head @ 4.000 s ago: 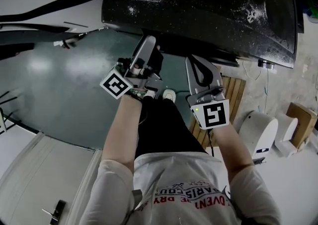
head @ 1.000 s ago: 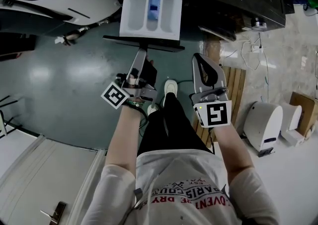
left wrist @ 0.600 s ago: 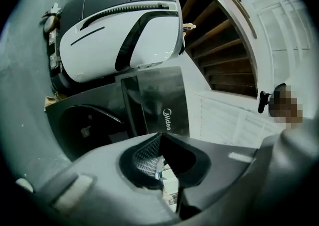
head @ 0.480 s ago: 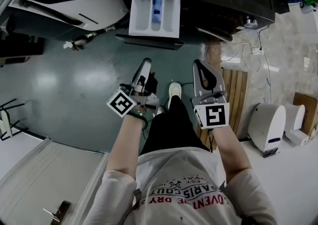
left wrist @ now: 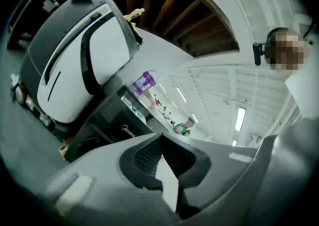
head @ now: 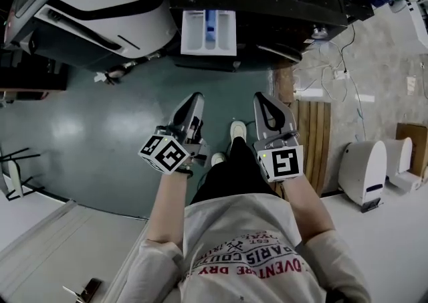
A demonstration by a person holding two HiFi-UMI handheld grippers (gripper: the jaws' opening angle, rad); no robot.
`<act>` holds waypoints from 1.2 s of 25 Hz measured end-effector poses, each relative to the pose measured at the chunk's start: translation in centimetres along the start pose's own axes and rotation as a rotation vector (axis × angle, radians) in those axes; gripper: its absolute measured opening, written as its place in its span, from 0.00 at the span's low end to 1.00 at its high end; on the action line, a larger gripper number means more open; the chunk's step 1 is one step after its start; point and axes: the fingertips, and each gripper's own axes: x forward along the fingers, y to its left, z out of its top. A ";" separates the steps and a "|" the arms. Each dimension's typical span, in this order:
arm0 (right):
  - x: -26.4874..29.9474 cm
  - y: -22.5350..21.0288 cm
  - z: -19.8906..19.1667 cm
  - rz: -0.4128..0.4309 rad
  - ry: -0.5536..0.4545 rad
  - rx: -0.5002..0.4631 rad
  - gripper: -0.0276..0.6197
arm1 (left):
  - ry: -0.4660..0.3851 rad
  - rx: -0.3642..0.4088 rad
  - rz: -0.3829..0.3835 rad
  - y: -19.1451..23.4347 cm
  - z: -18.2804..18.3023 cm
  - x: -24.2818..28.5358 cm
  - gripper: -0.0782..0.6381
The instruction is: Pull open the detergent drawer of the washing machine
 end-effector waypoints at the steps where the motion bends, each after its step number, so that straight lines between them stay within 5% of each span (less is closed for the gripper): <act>1: -0.5 0.2 0.5 -0.002 -0.003 0.002 0.05 | 0.016 0.044 0.003 -0.8 0.4 -0.3 0.11; 10: -4.9 1.8 7.9 0.003 -0.116 0.023 0.05 | 0.068 0.485 -0.015 -9.0 4.9 -2.9 0.11; 20: -9.6 2.1 13.3 -0.027 -0.201 -0.005 0.05 | 0.053 0.870 -0.099 -17.9 7.8 -5.9 0.11; 30: -11.9 2.9 15.2 0.002 -0.215 -0.065 0.05 | 0.016 0.911 -0.127 -20.6 9.0 -9.7 0.11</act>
